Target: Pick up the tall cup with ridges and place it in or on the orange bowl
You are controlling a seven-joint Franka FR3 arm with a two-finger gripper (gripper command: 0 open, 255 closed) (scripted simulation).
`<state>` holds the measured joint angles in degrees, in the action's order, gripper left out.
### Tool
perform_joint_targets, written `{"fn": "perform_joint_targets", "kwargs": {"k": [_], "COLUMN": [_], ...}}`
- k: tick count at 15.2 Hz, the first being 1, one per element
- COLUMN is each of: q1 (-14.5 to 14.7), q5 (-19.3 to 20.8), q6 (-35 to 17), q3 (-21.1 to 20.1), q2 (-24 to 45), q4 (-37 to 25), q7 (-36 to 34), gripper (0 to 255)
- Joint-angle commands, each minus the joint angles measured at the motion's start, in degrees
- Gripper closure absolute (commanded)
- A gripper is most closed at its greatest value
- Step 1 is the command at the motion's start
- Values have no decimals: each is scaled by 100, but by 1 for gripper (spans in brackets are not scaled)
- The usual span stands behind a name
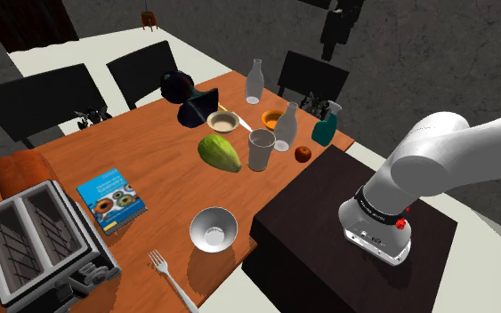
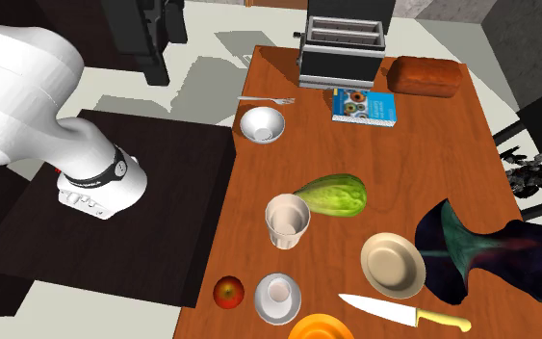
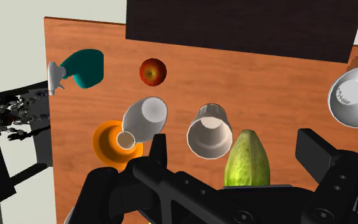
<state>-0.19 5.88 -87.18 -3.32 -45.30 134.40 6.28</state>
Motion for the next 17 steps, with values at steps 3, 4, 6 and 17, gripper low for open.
{"fn": "perform_joint_targets", "kwargs": {"k": [3, 4, 6, 17], "q1": [18, 26, 43, 52], "q5": [-16, -22, -31, 25], "q6": [-417, -630, -1064, -3671], "q3": [-11, -18, -32, -167], "q2": [44, 81, 183, 1530], "q4": [347, 511, 817, 1937], "q7": [-50, -75, -127, -462], "gripper": [0, 0, 0, 0]}}
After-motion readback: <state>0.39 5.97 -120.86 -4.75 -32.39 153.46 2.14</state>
